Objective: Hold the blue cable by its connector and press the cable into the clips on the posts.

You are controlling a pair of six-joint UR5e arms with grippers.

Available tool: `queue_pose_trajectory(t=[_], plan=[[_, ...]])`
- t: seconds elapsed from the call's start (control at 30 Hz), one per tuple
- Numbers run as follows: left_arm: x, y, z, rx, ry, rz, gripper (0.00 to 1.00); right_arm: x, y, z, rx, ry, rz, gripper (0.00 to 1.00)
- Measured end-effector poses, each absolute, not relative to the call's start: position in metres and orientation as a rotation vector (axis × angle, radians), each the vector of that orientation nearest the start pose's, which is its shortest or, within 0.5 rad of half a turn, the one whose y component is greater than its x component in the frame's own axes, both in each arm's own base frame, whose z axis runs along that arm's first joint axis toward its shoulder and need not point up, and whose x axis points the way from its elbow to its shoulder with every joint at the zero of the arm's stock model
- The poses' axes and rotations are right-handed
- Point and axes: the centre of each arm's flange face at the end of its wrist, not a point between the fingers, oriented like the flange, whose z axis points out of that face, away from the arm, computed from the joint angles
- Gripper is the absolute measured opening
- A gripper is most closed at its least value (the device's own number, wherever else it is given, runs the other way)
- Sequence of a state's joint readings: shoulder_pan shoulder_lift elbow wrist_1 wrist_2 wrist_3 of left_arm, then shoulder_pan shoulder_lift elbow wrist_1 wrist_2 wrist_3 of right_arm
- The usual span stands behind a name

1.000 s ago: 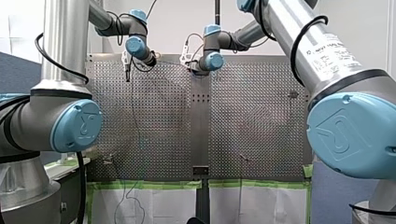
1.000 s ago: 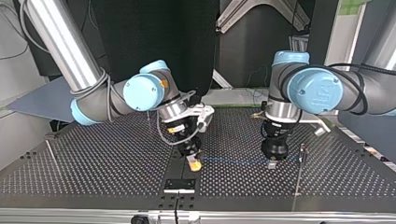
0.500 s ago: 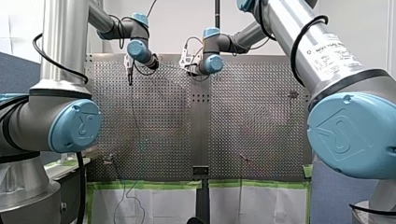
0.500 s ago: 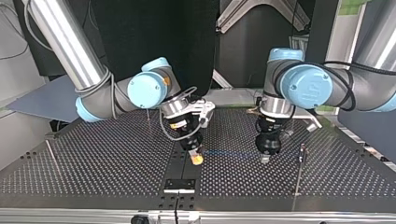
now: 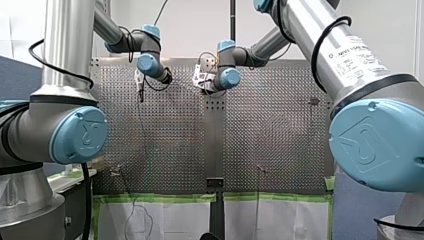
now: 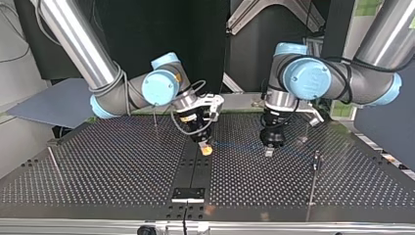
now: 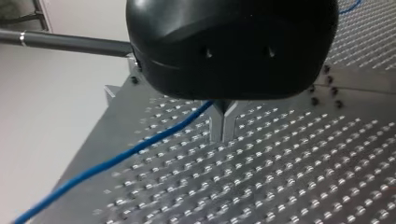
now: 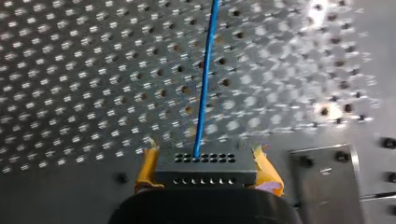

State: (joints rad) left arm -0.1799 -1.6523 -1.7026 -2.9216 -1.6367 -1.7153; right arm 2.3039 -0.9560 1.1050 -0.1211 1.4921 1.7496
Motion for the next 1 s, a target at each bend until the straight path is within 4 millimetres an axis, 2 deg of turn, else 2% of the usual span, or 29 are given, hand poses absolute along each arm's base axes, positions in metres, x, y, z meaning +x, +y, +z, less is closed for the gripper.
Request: queue_pose_trajectory(t=[0.23,0.57,1.0], plan=[[0.481,-0.227,0.374,-0.004,1.613,-0.212,0.0,0.586,-0.438,0.317,-2.369,1.224,-2.333,0.0],[0.477,-0.243,0.318,0.017,1.702,-0.217,0.0,0.576,-0.428,0.279,-2.392,1.262,-2.269,0.0],[0.469,-0.254,0.302,-0.001,1.695,-0.228,0.0,0.559,-0.422,0.234,-2.261,1.398,-2.25,0.0]])
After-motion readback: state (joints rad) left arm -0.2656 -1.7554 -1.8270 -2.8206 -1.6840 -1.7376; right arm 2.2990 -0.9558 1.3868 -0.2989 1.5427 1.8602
